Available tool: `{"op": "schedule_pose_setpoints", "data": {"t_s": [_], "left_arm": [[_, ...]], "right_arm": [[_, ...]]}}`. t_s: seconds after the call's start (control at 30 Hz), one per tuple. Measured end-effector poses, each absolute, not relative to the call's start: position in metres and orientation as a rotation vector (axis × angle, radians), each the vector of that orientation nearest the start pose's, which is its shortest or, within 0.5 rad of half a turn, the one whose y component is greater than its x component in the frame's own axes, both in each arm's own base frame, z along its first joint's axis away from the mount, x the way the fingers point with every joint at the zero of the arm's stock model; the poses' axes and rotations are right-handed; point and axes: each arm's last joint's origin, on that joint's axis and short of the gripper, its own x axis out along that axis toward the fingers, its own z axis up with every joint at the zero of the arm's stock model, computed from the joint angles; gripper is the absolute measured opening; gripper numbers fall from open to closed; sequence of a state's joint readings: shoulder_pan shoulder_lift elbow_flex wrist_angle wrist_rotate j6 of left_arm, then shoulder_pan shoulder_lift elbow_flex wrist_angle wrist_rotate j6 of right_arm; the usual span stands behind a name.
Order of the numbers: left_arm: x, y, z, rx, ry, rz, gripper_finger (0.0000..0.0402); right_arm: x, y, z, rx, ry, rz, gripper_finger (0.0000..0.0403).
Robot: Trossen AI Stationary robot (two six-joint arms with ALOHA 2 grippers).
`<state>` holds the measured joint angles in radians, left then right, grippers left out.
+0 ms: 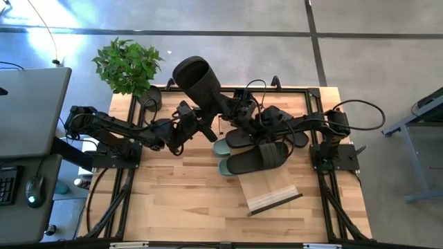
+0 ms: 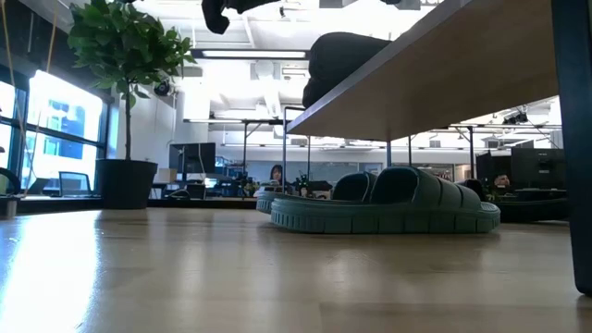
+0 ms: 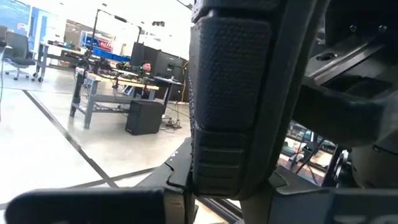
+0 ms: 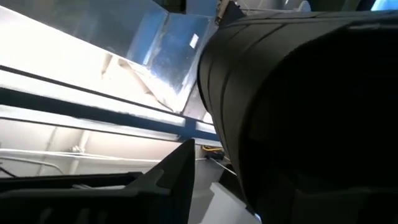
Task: Pick and place slides into the shelf
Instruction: Put the black slides under the shelf
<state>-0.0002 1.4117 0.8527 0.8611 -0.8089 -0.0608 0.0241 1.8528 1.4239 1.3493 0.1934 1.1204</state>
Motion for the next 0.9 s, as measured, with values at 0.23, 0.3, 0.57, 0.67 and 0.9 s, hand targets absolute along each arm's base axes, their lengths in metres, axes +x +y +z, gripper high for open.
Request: {"op": "schedule_pose_setpoints", "data": {"t_s": [0.23,0.3,0.57,0.67,0.9], "left_arm": [[0.302,0.021,0.310,-0.173,-0.293,0.807,0.0070],[0.301,0.021,0.310,-0.174,-0.294,0.813,0.0070],[0.301,0.022,0.309,-0.163,-0.284,0.831,0.0070],[0.301,0.022,0.309,-0.148,-0.274,0.840,0.0070],[0.301,0.022,0.309,-0.147,-0.271,0.851,0.0070]], "right_arm": [[0.396,-0.002,0.396,1.153,-0.835,0.320,0.0129],[0.395,-0.005,0.398,1.136,-0.836,0.306,0.0129],[0.396,-0.010,0.398,1.179,-0.767,0.310,0.0129],[0.396,-0.010,0.399,1.190,-0.751,0.308,0.0128],[0.384,-0.009,0.414,1.171,-0.660,0.235,0.0128]]}}
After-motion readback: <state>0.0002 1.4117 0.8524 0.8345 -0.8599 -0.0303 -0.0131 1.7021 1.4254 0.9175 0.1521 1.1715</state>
